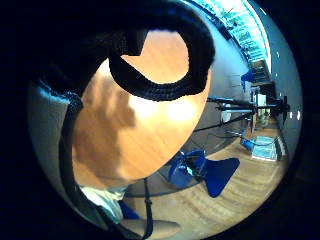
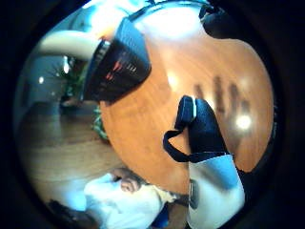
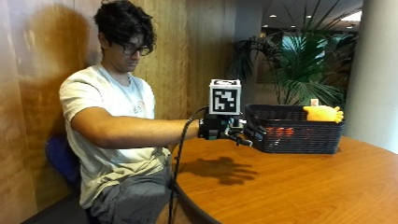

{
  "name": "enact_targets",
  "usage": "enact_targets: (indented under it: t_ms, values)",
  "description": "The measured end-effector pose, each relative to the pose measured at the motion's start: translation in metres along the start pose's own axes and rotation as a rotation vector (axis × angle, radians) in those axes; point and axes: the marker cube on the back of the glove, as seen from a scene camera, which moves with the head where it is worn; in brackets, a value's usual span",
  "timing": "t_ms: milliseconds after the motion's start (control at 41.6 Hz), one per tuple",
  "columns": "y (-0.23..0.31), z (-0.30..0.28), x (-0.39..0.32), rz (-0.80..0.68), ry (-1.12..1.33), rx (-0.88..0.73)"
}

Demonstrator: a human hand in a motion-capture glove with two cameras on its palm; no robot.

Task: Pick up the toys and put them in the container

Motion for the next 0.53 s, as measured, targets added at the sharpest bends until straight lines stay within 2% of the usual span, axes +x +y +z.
enact_targets:
  t_ms: [144,529]
  values:
    - [0.002,0.004,0.008,0.007,0.074,0.011]
    - [-0.001,0.017,0.013,0.049,0.021,-0.001]
